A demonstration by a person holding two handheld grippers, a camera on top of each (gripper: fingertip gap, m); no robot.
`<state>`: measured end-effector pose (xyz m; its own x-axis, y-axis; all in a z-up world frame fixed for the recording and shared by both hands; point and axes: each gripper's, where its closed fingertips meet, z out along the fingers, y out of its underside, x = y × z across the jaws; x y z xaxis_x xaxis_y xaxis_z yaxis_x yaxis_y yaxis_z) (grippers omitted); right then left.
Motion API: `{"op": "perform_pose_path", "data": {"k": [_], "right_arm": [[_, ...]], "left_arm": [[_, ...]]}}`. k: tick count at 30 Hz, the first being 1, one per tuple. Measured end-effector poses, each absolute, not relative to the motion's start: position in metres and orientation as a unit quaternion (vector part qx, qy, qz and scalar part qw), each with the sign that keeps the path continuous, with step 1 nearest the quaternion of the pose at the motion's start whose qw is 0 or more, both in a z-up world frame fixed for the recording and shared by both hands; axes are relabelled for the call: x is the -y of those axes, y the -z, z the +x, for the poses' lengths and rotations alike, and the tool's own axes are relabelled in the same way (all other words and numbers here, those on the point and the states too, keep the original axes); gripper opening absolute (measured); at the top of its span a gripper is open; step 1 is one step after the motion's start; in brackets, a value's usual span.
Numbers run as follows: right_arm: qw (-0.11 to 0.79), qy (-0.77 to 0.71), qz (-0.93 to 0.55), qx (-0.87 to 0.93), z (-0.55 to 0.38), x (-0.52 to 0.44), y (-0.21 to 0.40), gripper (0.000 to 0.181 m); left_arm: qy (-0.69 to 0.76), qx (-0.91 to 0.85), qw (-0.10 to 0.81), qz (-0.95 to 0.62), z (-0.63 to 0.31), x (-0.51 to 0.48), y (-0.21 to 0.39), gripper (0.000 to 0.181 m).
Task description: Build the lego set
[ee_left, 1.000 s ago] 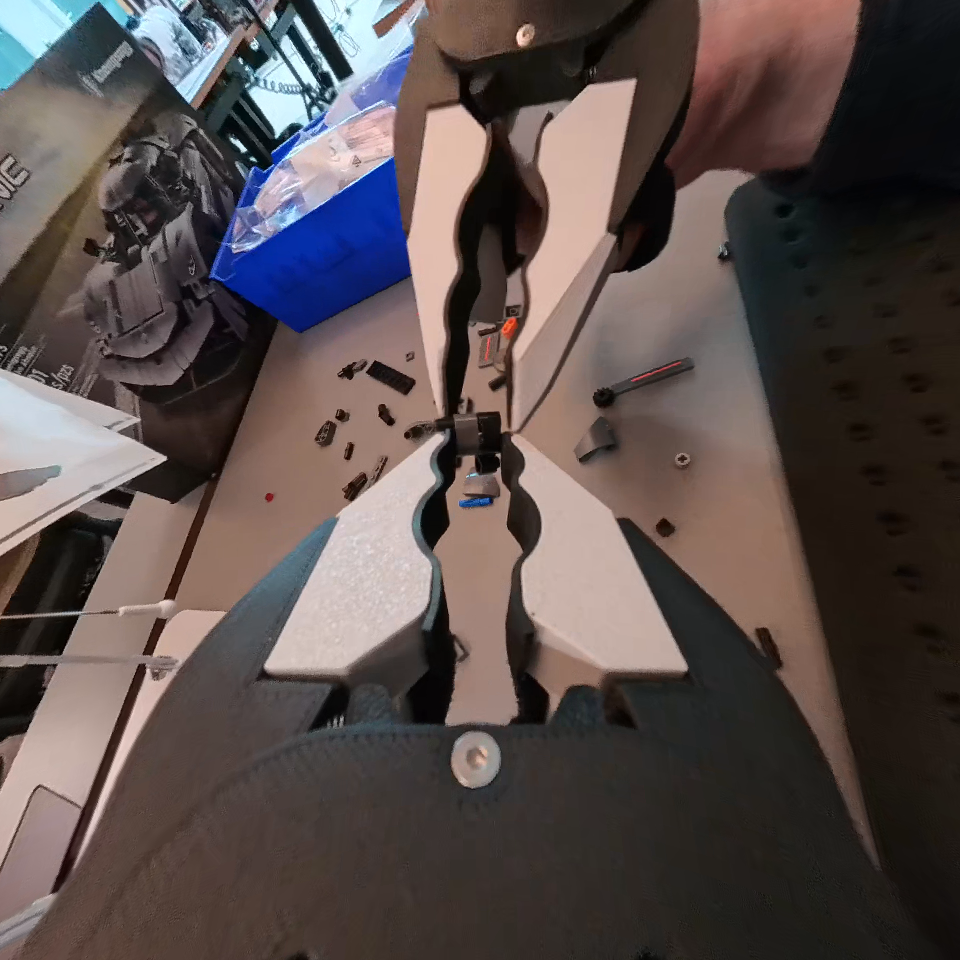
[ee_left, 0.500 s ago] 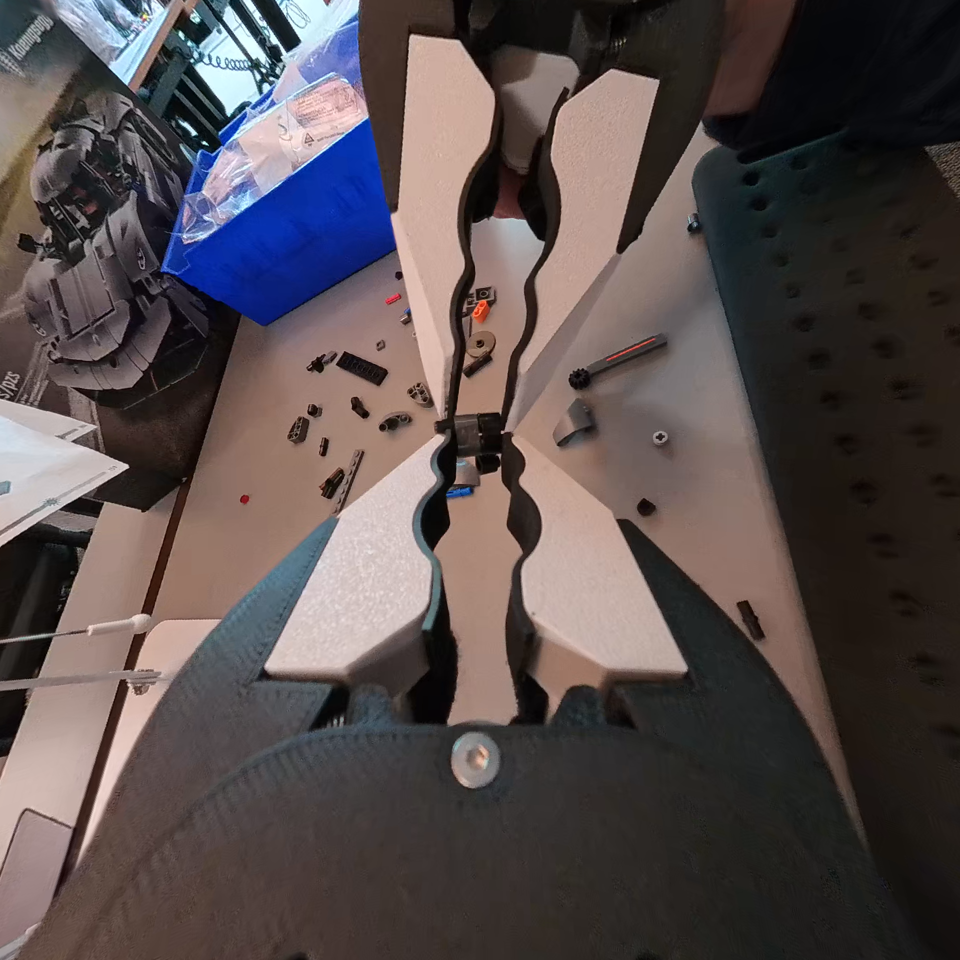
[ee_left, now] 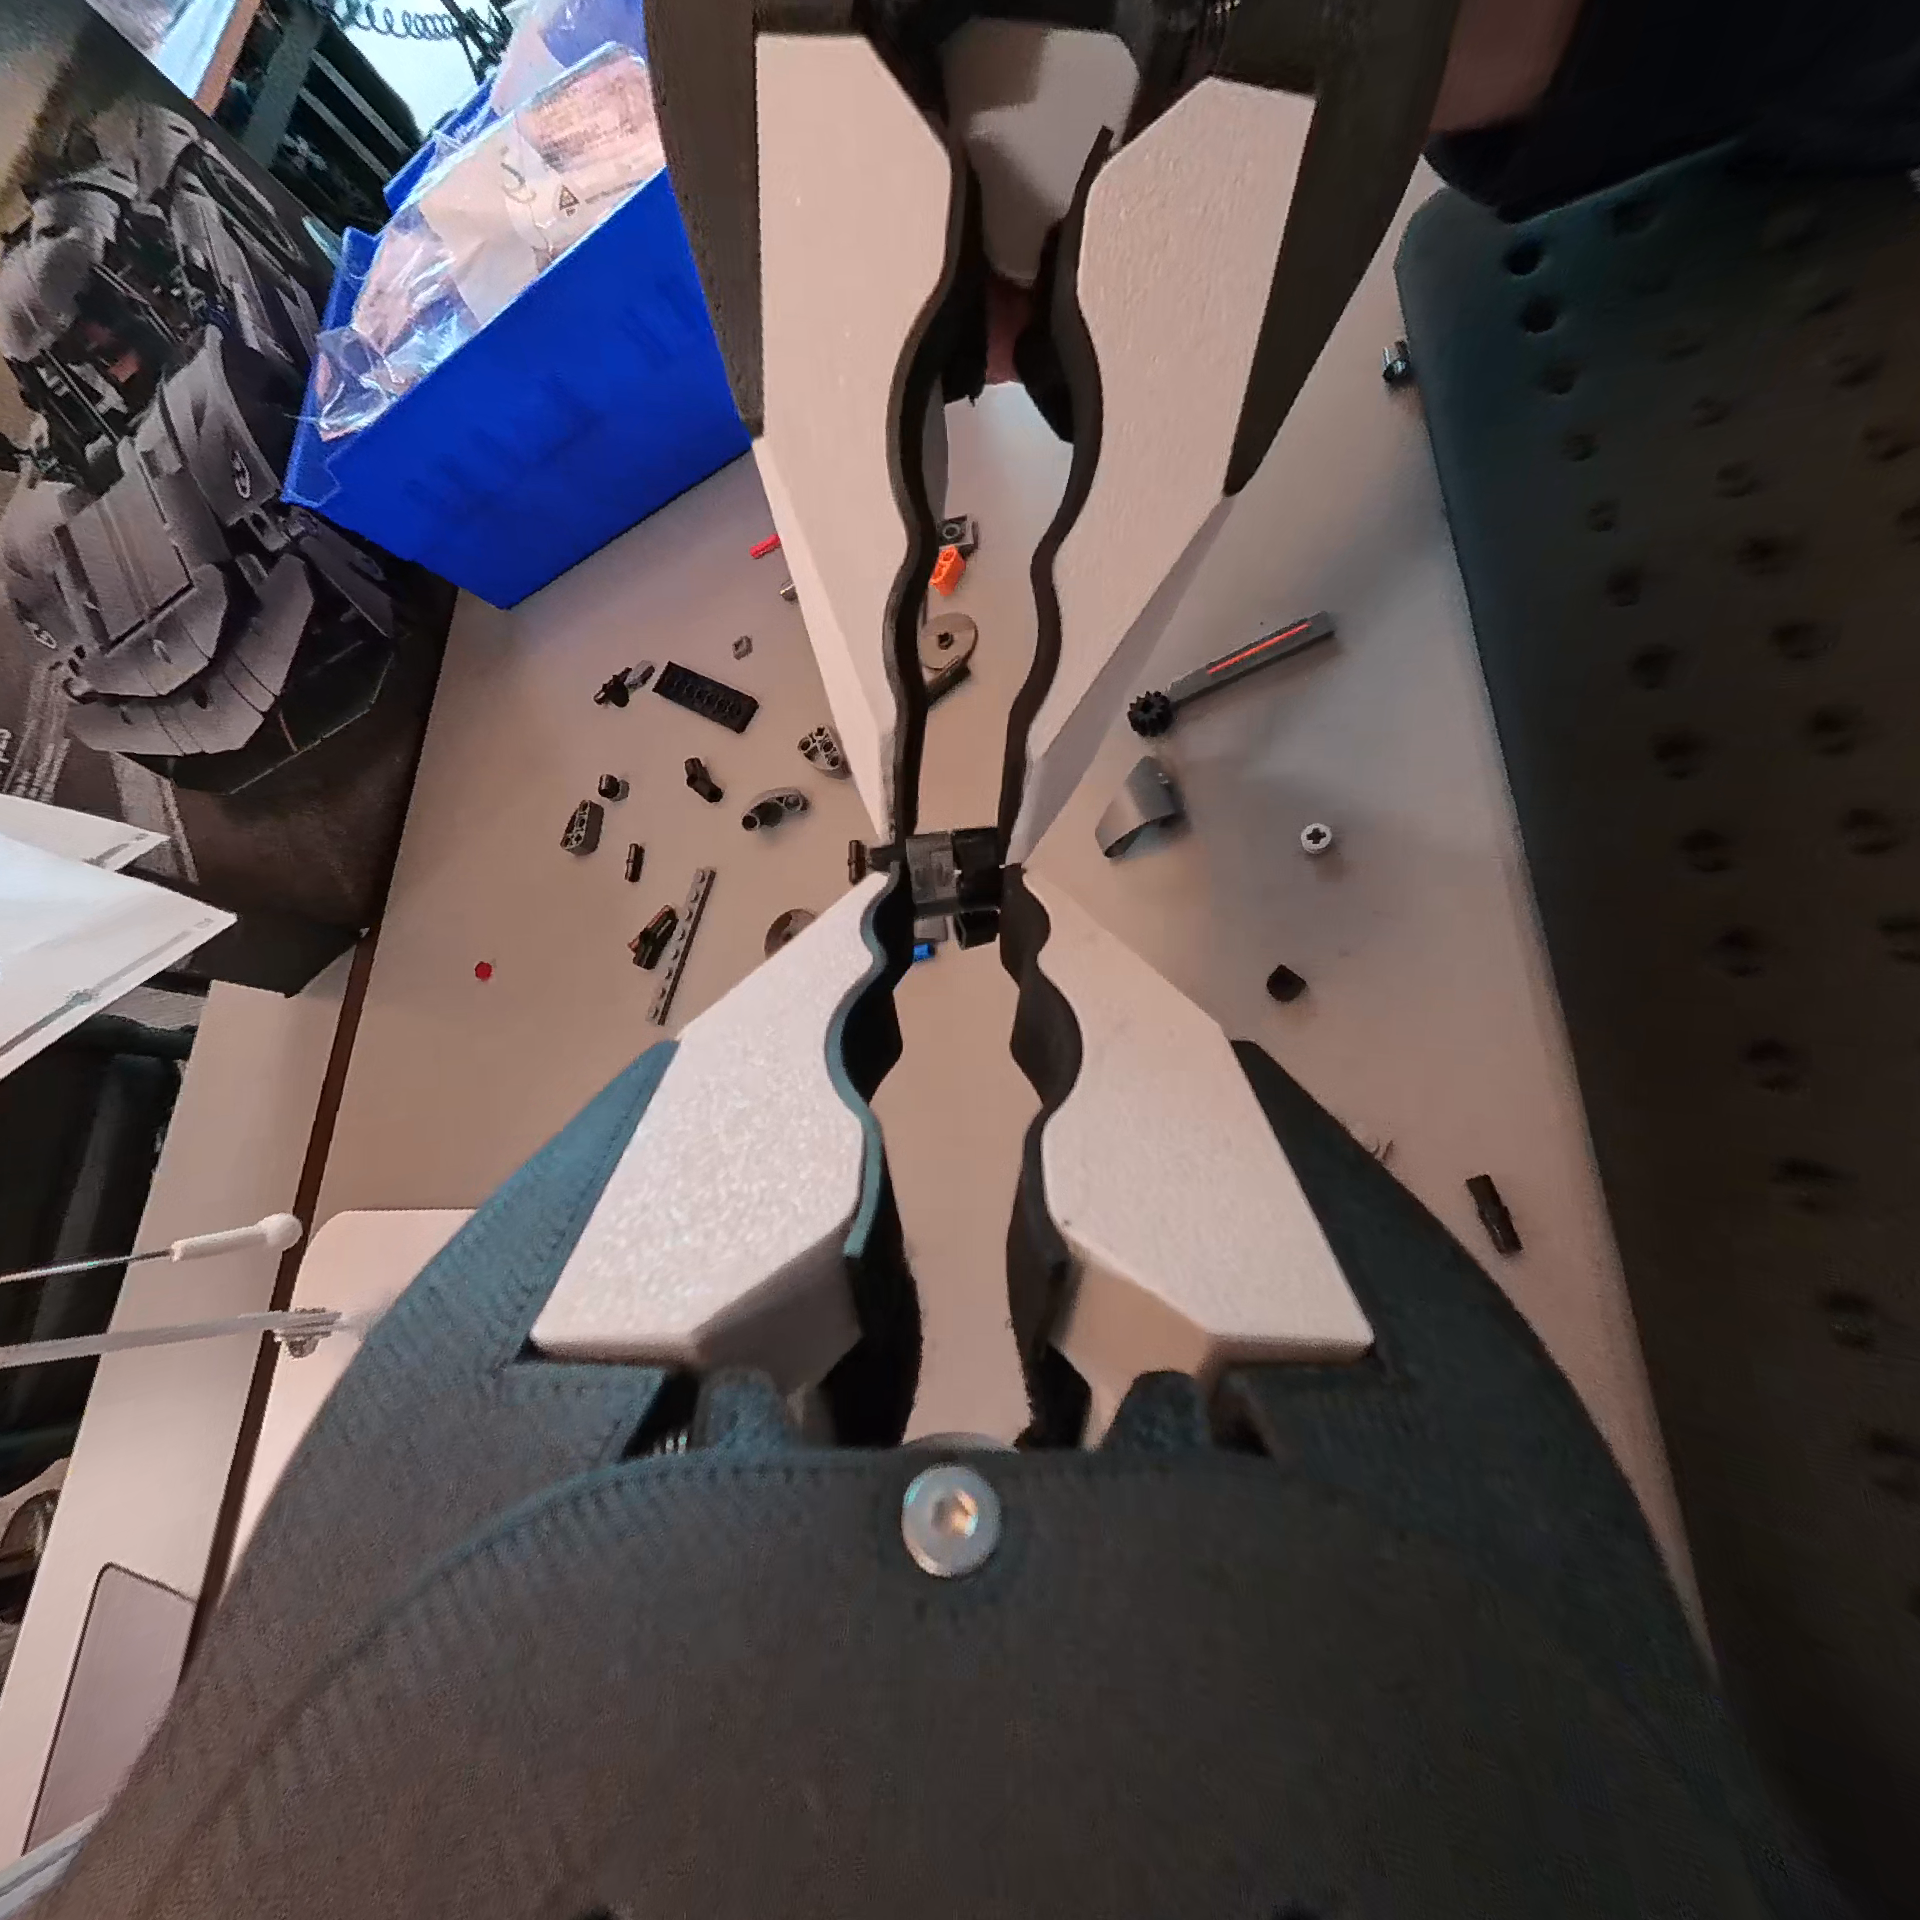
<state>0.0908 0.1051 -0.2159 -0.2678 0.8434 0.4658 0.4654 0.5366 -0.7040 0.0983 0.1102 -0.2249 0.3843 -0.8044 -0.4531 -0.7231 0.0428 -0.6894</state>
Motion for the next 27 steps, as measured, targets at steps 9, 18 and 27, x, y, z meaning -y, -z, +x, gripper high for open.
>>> {"op": "perform_pose_path", "data": {"k": [9,18,27], "right_arm": [[0.346,-0.316,-0.512,0.720,0.089,-0.113,0.231,0.017],[0.266,-0.388,-0.586,0.660,0.093,-0.112,0.239,0.007],[0.215,-0.405,-0.622,0.635,0.103,-0.098,0.254,0.004]], "left_arm": [[-0.060,-0.594,0.462,-0.656,0.093,-0.122,0.243,0.015],[-0.138,-0.640,0.459,-0.600,0.099,-0.118,0.252,0.015],[-0.158,-0.676,0.433,-0.575,0.108,-0.104,0.266,0.016]]}}
